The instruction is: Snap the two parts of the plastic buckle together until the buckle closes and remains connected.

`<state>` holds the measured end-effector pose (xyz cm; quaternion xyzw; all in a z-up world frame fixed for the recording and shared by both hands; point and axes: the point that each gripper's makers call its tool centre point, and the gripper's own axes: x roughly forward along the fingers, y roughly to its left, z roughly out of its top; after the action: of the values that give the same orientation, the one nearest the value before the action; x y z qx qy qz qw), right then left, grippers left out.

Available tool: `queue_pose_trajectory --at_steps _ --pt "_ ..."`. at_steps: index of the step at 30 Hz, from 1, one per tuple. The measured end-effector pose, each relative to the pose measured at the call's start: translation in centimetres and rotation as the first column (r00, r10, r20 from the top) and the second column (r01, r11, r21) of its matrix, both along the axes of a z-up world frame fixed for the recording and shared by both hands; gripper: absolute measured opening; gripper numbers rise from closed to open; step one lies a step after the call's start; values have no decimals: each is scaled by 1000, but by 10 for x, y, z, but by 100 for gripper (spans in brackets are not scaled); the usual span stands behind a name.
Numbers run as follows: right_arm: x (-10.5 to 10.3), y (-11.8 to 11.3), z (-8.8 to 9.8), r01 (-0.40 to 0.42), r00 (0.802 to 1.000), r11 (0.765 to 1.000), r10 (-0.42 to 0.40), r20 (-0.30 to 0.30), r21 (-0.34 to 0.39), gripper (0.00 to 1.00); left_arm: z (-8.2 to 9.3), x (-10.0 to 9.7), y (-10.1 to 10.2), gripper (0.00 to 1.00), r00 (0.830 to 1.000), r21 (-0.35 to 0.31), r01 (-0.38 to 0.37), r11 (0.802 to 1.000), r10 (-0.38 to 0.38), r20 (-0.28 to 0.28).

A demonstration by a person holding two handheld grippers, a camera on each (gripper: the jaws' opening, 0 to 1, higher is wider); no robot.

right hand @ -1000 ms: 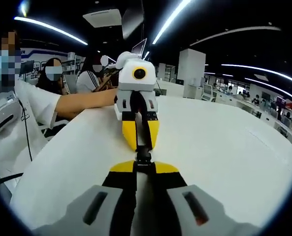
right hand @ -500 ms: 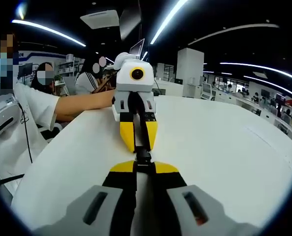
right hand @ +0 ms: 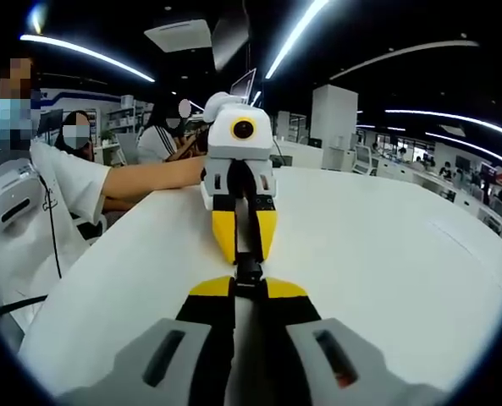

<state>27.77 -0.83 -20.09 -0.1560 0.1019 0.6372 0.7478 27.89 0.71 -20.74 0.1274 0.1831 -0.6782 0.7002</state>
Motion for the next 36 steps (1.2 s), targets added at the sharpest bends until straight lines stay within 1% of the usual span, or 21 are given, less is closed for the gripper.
queue_pose_trajectory --at_steps 3,9,17,23,24,25,26,27,28,29,30,33,35,36 --pt "-2 0 0 -9 1000 1000 9 2 1 10 0 0 0 10 1000 -4 9 1000 -9 -11" --pt "-3 1 0 -20 1000 1000 20 6 6 10 0 -1 -1 10 1000 -6 19 1000 -19 -11" --pt "-8 2 0 -52 999 999 52 17 13 9 0 -8 -3 10 999 -10 46 999 -46 -16" --pt "-16 4 -1 -87 996 996 87 0 20 9 0 -14 -5 10 997 -12 79 997 -79 -16" --pt "-18 5 -1 -101 995 995 101 -4 22 9 0 -18 -6 10 995 -19 97 995 -98 -27" --pt "-21 10 -2 -106 994 994 106 -18 24 9 2 -23 -14 10 992 -54 112 992 -115 -51" --pt "-18 10 0 -107 994 994 107 -4 13 9 0 -22 -10 10 992 -21 123 992 -123 -23" --pt "-18 9 0 -111 994 994 111 11 8 9 2 -22 -10 11 993 -18 121 993 -121 -15" --pt "-16 8 0 -104 995 995 104 13 7 9 2 -21 -9 11 993 -15 114 993 -114 -6" --pt "-14 8 0 -96 995 995 96 15 6 9 2 -17 -9 11 996 -20 87 996 -87 -4" --pt "-12 7 0 -84 996 996 84 9 9 9 2 -15 -9 11 997 -21 76 997 -76 3" --pt "-10 7 0 -71 997 997 71 5 9 10 2 -13 -8 11 997 -21 73 997 -73 11" --pt "-8 8 1 -62 998 998 62 20 7 11 2 -10 -7 12 998 -24 59 998 -59 13" --pt "-8 8 1 -55 998 998 55 14 7 11 2 -11 -7 12 998 -26 55 998 -54 15"
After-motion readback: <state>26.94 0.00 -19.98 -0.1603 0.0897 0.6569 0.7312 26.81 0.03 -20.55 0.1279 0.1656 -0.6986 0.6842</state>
